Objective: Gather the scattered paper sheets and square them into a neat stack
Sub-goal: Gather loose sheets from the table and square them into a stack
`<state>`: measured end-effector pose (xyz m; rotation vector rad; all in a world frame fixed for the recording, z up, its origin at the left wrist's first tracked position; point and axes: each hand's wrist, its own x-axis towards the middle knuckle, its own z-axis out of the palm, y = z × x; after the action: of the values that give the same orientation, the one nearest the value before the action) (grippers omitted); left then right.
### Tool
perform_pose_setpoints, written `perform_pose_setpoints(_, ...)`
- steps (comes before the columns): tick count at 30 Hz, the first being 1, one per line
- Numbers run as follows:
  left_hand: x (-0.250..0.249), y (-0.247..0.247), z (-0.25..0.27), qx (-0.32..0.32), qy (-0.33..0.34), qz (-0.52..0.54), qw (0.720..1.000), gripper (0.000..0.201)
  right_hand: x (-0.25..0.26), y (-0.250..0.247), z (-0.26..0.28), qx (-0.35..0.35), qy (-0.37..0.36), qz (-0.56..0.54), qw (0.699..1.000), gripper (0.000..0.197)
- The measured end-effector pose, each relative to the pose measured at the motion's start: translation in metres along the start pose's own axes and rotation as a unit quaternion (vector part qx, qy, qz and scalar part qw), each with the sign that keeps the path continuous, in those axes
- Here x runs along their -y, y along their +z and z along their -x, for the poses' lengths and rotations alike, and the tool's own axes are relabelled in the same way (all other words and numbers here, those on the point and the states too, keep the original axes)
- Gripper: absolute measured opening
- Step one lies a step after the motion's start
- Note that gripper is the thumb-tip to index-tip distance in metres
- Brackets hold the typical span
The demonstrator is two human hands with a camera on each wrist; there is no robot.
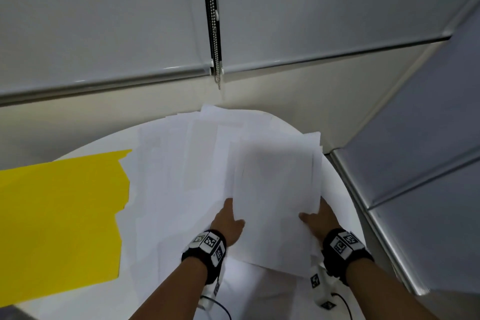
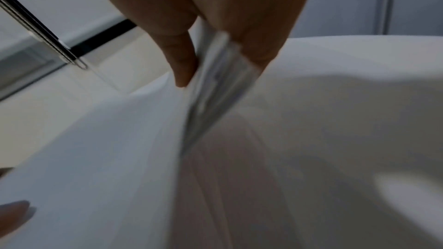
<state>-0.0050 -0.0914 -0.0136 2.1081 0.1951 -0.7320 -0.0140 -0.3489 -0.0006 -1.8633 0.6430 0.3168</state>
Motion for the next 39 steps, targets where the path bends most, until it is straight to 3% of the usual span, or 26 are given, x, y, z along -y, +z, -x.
perform_pose_setpoints(3,0.001,-0.014,-0.009,-0.083,0.002,0.045,0.996,0.066,0.011,-0.018,0.007,0.022,-0.040,-0.054,0.998,0.047)
perform_pose_setpoints(5,-0.009,-0.031,-0.008,-0.108,0.006,0.147,0.983,0.074,0.026,-0.029,0.016,0.050,-0.064,-0.104,0.991,0.044)
perform_pose_setpoints(8,-0.036,-0.060,0.008,-0.074,0.052,0.305,0.948,0.082,0.058,-0.039,0.032,0.084,-0.109,-0.158,0.978,0.038)
perform_pose_setpoints(11,-0.063,-0.085,0.031,-0.047,0.108,0.379,0.918,0.059,0.090,-0.039,0.043,0.092,-0.173,-0.182,0.964,0.038)
perform_pose_setpoints(14,-0.078,-0.103,0.052,-0.107,0.173,0.367,0.908,0.054,0.110,-0.030,0.044,0.097,-0.210,-0.177,0.957,0.041)
perform_pose_setpoints(17,-0.070,-0.105,0.060,-0.154,0.168,0.370,0.901,0.055,0.114,-0.011,0.049,0.063,-0.232,-0.123,0.963,0.037)
perform_pose_setpoints(20,-0.062,-0.093,0.068,-0.162,0.158,0.356,0.907,0.049,0.100,0.010,0.058,0.012,-0.241,-0.103,0.965,0.047)
perform_pose_setpoints(26,-0.076,-0.082,0.093,-0.188,0.204,0.365,0.889,0.042,0.110,0.021,0.077,-0.023,-0.286,-0.158,0.945,0.037)
perform_pose_setpoints(30,-0.059,-0.076,0.098,-0.209,0.194,0.350,0.892,0.044,0.084,0.022,0.075,0.008,-0.206,-0.177,0.962,0.054)
perform_pose_setpoints(34,-0.041,-0.059,0.093,-0.201,0.143,0.300,0.921,0.041,0.066,0.023,0.063,-0.008,-0.178,-0.110,0.978,0.041)
perform_pose_setpoints(37,-0.037,-0.050,0.085,-0.179,0.110,0.247,0.946,0.023,0.060,0.030,0.057,0.005,-0.150,-0.074,0.986,0.036)
perform_pose_setpoints(39,-0.036,-0.047,0.080,-0.186,0.097,0.262,0.942,0.016,0.060,0.030,0.055,0.000,-0.154,-0.052,0.987,0.031)
